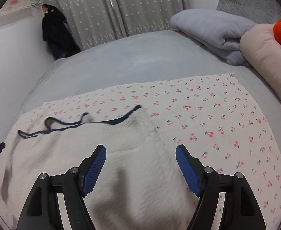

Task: Fold large clothes

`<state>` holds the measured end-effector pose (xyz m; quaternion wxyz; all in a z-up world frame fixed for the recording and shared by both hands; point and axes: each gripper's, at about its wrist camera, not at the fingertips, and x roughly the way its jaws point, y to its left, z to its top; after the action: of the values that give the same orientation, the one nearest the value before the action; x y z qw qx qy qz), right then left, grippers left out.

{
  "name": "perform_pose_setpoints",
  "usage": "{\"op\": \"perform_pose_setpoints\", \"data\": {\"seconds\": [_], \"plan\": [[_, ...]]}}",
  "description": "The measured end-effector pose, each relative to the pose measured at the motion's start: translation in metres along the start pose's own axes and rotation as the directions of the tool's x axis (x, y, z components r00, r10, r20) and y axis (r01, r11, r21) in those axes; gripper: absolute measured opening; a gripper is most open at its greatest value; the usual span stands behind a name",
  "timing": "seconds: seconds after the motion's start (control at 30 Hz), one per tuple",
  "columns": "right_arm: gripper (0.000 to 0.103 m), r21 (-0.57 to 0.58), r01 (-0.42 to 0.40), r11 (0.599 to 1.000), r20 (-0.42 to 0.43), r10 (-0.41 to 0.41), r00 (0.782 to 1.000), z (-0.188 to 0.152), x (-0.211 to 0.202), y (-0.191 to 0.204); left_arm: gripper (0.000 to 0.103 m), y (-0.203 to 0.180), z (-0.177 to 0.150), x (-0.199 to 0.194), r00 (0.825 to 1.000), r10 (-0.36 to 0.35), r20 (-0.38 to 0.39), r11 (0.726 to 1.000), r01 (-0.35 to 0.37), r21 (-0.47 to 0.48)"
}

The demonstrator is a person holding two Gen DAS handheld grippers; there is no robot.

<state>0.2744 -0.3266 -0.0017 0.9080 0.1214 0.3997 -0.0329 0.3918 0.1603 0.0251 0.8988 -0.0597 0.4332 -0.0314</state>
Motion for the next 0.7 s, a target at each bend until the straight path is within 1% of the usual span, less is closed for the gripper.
{"op": "perform_pose_setpoints", "data": {"seconds": [0.07,0.13,0.23,0.3,0.37,0.4,0.43,0.47,0.5,0.53,0.6,0.67,0.7], "plan": [[0.080,-0.006,-0.019,1.000,0.004,0.019,1.000,-0.008,-0.007,0.018,0.083,-0.023,-0.010,-0.006,0.999,-0.032,-0.004,0.998,0.032,0.045],[0.080,-0.025,-0.052,0.998,0.002,0.052,0.999,-0.016,-0.012,0.037,0.083,-0.049,-0.025,-0.009,0.998,-0.057,-0.008,0.992,0.057,0.114],[0.081,-0.082,-0.060,0.995,-0.004,0.060,0.998,-0.030,-0.013,0.069,0.083,-0.077,-0.051,-0.013,0.998,-0.056,0.042,0.981,0.047,0.186],[0.081,-0.135,-0.048,0.990,-0.015,0.046,0.999,-0.044,-0.009,0.085,0.083,-0.086,-0.066,-0.008,0.998,-0.053,0.042,0.976,0.043,0.213],[0.081,-0.195,-0.020,0.981,-0.032,0.014,0.999,-0.058,-0.001,0.093,0.083,-0.084,-0.079,0.005,0.999,-0.033,0.016,0.975,0.028,0.223],[0.081,-0.226,0.000,0.974,-0.042,-0.010,0.999,-0.065,0.003,0.095,0.083,-0.077,-0.086,0.015,1.000,-0.001,0.000,0.976,0.001,0.217],[0.081,-0.252,0.019,0.968,-0.058,-0.035,0.998,-0.072,0.009,0.093,0.084,-0.069,-0.091,0.021,1.000,0.010,-0.013,0.978,-0.007,0.207],[0.081,-0.262,0.021,0.965,-0.066,-0.039,0.997,-0.078,0.012,0.088,0.086,-0.059,-0.094,0.024,1.000,-0.016,-0.012,0.982,0.018,0.189],[0.081,-0.262,-0.003,0.965,-0.062,-0.014,0.998,-0.083,0.011,0.083,0.086,-0.049,-0.098,0.021,0.998,-0.054,0.015,0.984,0.050,0.171],[0.081,-0.252,-0.025,0.967,-0.051,0.012,0.999,-0.087,0.007,0.076,0.086,-0.046,-0.100,0.019,0.999,-0.049,0.022,0.983,0.045,0.178],[0.081,-0.227,-0.019,0.974,-0.049,0.008,0.999,-0.089,0.001,0.067,0.086,-0.044,-0.102,0.011,0.999,-0.027,0.023,0.977,0.021,0.210],[0.081,-0.203,-0.014,0.979,-0.056,0.002,0.998,-0.092,-0.007,0.061,0.086,-0.041,-0.104,0.002,1.000,-0.005,0.019,0.978,0.001,0.207],[0.081,-0.193,-0.014,0.981,-0.059,0.002,0.998,-0.093,-0.011,0.058,0.086,-0.037,-0.106,-0.006,1.000,-0.011,0.009,0.982,0.009,0.190]]}}
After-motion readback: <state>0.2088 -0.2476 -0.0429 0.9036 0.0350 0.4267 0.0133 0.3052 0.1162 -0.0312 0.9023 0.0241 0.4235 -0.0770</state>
